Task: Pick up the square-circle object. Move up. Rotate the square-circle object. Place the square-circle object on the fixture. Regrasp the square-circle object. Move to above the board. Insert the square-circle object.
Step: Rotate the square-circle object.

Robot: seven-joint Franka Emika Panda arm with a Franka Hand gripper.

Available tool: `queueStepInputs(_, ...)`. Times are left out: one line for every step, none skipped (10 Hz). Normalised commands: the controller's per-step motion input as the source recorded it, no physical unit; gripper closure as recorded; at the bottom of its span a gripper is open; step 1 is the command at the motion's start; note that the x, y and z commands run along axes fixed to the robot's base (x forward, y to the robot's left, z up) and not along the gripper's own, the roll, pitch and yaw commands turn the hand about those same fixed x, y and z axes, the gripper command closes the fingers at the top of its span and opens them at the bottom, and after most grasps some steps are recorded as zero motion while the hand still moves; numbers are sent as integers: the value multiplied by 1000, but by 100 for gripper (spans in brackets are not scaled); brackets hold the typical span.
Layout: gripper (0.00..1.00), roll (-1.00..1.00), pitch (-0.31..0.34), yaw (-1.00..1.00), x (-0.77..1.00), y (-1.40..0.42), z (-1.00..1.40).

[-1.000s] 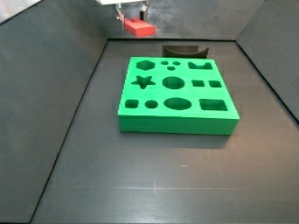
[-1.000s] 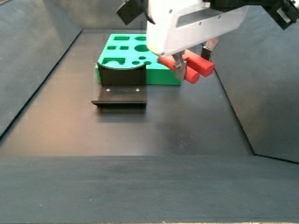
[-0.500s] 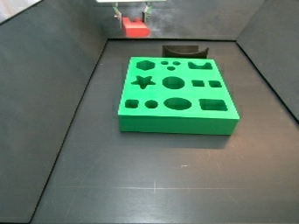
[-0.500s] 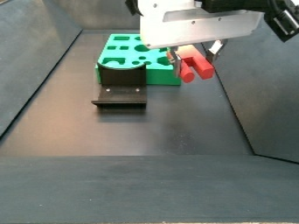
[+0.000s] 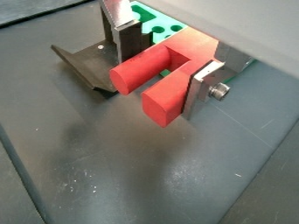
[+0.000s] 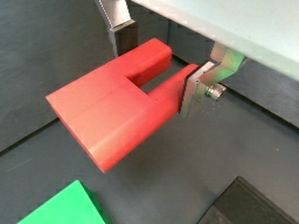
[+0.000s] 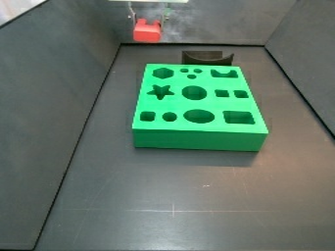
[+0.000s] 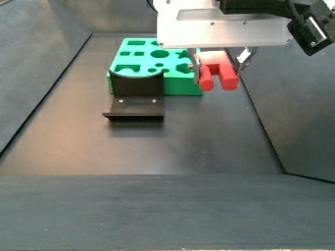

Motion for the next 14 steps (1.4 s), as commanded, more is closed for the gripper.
queueStepInputs(100, 0, 0, 0, 0, 0, -1000)
queueStepInputs(100, 1, -8, 31, 6, 1, -1000)
queueStepInputs(100, -7, -18, 32, 14, 0, -1000)
queueStepInputs(100, -12, -20, 30, 16, -1, -1000)
queueStepInputs(100, -24, -26, 28, 25, 0, -1000)
queueStepInputs(100, -39, -25, 25, 38, 0, -983)
queueStepInputs(100, -51, -22, 22, 42, 2, -828)
queueStepInputs(100, -57, -24, 21, 46, 5, -728)
queueStepInputs(100, -70, -27, 22, 42, 3, -541)
queueStepInputs(100, -74, -34, 23, 40, 3, -450)
queueStepInputs(100, -87, -39, 25, 38, 3, -230)
queueStepInputs(0, 0, 0, 0, 0, 0, 0)
queueStepInputs(0, 0, 0, 0, 0, 0, 1000)
queueStepInputs(0, -2, 16, 0, -9, -1, 1000)
